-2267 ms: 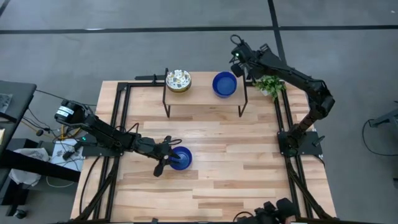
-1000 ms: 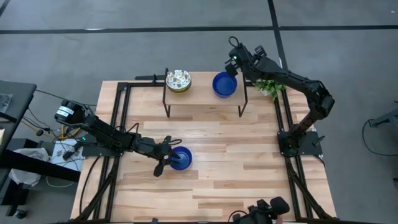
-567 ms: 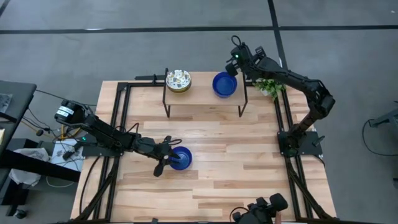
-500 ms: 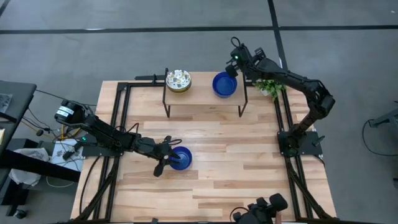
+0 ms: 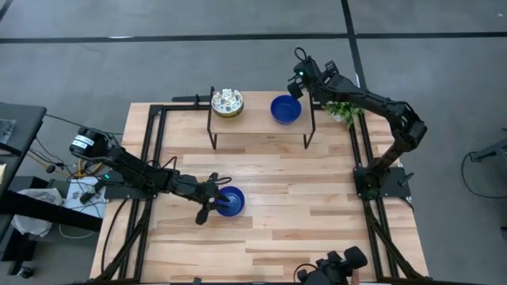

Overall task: Pick & Place Mini bowls
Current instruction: Stack the blue bowl on the top of the blue bowl on the shelf, then stack the blue bowl on the top of the blue bowls on the shelf

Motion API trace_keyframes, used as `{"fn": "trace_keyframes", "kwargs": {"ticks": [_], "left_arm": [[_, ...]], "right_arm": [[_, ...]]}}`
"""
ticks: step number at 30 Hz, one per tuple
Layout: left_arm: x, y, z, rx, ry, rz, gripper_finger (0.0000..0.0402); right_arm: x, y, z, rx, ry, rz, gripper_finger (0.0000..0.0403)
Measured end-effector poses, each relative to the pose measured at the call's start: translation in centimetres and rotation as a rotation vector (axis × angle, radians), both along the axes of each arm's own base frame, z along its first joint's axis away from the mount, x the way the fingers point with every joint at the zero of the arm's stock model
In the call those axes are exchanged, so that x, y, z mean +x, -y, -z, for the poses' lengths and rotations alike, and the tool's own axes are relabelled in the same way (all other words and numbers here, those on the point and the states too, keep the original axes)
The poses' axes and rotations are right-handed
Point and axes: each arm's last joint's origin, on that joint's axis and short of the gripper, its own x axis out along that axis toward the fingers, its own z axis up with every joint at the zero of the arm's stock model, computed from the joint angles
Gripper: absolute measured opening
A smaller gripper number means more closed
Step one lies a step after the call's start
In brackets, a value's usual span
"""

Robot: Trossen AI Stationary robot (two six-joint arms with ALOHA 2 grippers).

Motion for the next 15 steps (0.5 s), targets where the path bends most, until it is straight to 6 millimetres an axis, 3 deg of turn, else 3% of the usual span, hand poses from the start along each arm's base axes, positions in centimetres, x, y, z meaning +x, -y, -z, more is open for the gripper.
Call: {"fn": "trace_keyframes", "kwargs": {"ticks": [9, 15], "left_arm": [[0.0, 0.0, 0.0, 0.0, 0.0, 0.0, 0.0104], [0.0, 0.0, 0.0, 0.0, 0.0, 0.0, 0.0104]], "right_arm": [[0.0, -0.6, -0.7, -0.017, 0.009, -0.019, 0.0001], [-0.2, -2.4, -2.9, -0.07, 0.06, -0.065, 0.0001]]}}
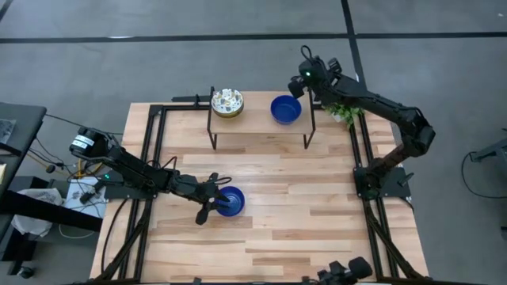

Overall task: Pick & Place Mini bowls
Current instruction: Stack the blue bowl on the top of the blue bowls on the shelf

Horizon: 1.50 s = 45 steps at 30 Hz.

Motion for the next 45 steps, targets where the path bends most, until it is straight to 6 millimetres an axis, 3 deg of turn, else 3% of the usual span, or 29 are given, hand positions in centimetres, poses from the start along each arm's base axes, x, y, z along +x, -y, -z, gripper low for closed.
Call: {"fn": "trace_keyframes", "kwargs": {"ticks": [5, 11, 19, 27, 36, 45], "left_arm": [[0.0, 0.0, 0.0, -0.001, -0.001, 0.0, 0.0104], [-0.1, 0.4, 0.1, 0.013, -0.006, 0.041, 0.0104], [-0.3, 0.8, 0.1, 0.045, 0.008, 0.074, 0.0104], [-0.3, 0.8, 0.0, 0.044, 0.012, 0.073, 0.0104], [-0.6, 1.8, -0.3, 0.059, 0.05, 0.126, 0.0104], [-1.1, 2.8, -0.3, 0.116, 0.076, 0.19, 0.0104]], "right_arm": [[-0.4, -2.5, -1.8, -0.041, 0.062, -0.058, 0.0001], [-1.3, -7.5, -2.7, -0.111, 0.3, -0.263, 0.0001], [-2.7, -14.8, 1.2, 0.005, 0.508, -0.711, 0.0001], [-3.6, -20.9, 6.3, 0.158, 0.549, -0.904, 0.0001], [-3.9, -24.8, 4.6, 0.095, 0.672, -1.121, 0.0001], [-2.2, -26.9, 7.2, 0.186, 0.558, -1.168, 0.0001]]}}
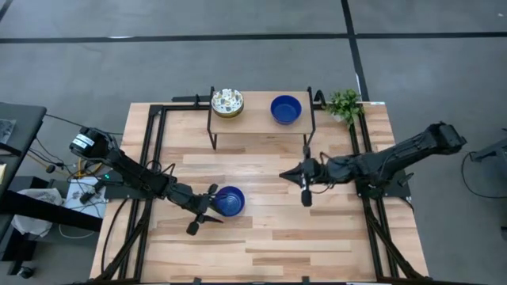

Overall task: Pick & Place Mini bowls
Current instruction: Stack the blue bowl on the top of the blue bowls on the shelf

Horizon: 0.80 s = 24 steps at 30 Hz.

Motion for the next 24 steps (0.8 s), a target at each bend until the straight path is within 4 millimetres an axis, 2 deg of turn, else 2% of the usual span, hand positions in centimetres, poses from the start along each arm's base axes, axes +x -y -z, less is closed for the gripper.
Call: {"fn": "trace_keyframes", "kwargs": {"ticks": [6, 13, 24], "left_arm": [[0.2, -0.3, -0.1, 0.005, 0.019, -0.014, 0.0104], [0.6, -1.1, -0.2, 0.0, 0.014, -0.058, 0.0109], [2.4, -1.0, -1.8, 0.069, -0.113, -0.119, 0.0164]], "right_arm": [[1.3, -1.0, 2.3, 0.018, -0.095, -0.01, 0.0001], [0.9, -2.5, 1.6, 0.043, -0.04, -0.068, 0.0001], [0.2, -4.3, 1.7, 0.064, -0.046, -0.136, 0.0001]]}}
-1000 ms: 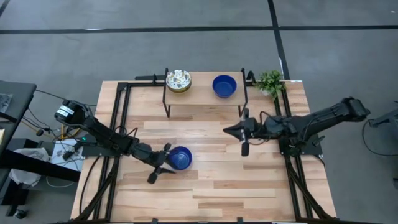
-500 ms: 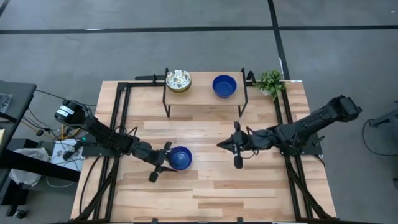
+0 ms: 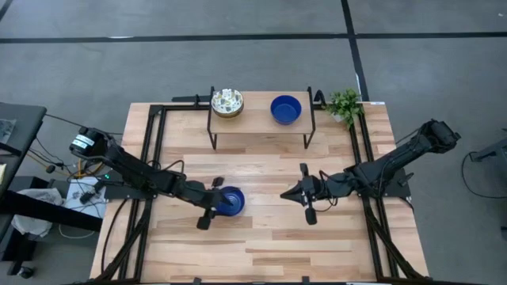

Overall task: Pick & Place Mini bowls
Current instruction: Stack the blue bowl on the top of the blue bowls on the shelf

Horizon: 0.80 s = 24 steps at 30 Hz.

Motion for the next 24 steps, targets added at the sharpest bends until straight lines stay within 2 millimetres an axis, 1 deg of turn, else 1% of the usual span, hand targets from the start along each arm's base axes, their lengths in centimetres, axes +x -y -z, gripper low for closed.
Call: {"fn": "trace_keyframes", "kwargs": {"ticks": [6, 9, 16, 20, 24], "left_arm": [[1.0, 0.4, -2.0, 0.053, -0.11, -0.028, 0.0176], [1.2, 0.4, -2.5, 0.053, -0.158, -0.037, 0.0176], [1.1, 0.5, -2.1, 0.066, -0.198, -0.032, 0.0176], [1.3, 0.9, -1.3, 0.082, -0.228, -0.022, 0.0176], [1.7, 1.2, -0.2, 0.099, -0.275, 0.027, 0.0176]], "right_arm": [[-0.2, -0.2, 0.5, -0.025, -0.051, -0.006, 0.0001], [-0.2, -0.1, 0.6, -0.035, -0.057, 0.011, 0.0001], [-0.3, -0.1, 0.8, -0.048, -0.071, 0.014, 0.0001], [-0.3, -0.1, 0.8, -0.052, -0.073, 0.013, 0.0001], [-0.3, -0.1, 0.8, -0.052, -0.073, 0.012, 0.0001]]}}
